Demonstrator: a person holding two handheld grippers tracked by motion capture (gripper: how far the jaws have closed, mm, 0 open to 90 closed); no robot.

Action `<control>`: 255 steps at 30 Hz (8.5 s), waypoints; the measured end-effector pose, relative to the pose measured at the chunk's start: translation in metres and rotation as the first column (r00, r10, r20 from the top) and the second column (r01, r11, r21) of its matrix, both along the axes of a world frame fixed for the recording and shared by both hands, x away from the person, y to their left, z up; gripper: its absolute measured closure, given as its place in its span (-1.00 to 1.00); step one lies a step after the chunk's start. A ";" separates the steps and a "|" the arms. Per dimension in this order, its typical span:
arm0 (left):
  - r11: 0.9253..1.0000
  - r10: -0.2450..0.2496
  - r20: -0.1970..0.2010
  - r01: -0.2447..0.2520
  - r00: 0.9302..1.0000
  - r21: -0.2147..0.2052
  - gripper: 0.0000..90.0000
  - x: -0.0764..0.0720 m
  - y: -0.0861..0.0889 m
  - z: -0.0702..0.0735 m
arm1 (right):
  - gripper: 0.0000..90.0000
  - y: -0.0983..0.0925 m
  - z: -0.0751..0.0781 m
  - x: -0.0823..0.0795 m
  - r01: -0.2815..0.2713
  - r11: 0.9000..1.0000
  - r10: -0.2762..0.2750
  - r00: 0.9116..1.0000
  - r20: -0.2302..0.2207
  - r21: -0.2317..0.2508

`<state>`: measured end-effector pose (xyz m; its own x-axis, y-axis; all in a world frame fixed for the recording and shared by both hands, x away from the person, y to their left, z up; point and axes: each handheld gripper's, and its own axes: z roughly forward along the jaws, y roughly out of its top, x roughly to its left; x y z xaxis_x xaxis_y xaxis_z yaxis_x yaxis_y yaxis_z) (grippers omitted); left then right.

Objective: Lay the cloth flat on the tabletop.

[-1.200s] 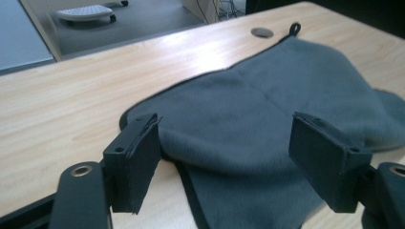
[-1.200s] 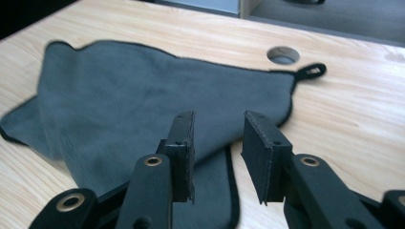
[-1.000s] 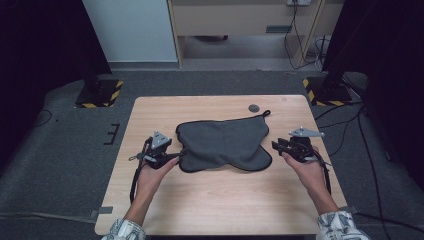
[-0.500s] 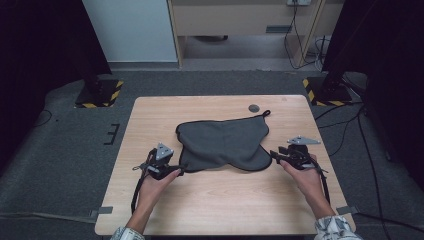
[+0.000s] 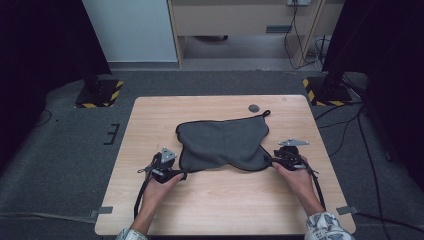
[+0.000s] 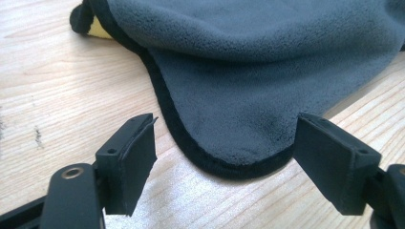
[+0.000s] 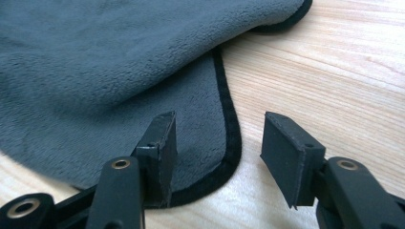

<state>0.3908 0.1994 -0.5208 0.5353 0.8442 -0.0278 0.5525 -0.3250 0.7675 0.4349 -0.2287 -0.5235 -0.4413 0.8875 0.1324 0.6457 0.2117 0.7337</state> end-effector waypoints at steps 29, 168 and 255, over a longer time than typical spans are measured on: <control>0.999 -0.013 -0.022 0.014 1.000 0.043 0.51 0.003 -0.007 -0.010 | 0.83 0.020 -0.007 -0.002 -0.057 0.996 0.058 0.998 0.003 -0.068; 0.976 -0.215 -0.067 0.217 0.974 0.013 0.82 -0.065 -0.001 0.016 | 0.90 -0.021 0.023 -0.106 -0.105 0.994 0.106 0.993 0.046 -0.023; 0.974 -0.219 -0.035 0.217 0.975 -0.070 -0.88 0.065 -0.011 0.059 | -0.52 0.128 0.038 -0.052 -0.380 0.924 0.378 0.925 0.045 0.036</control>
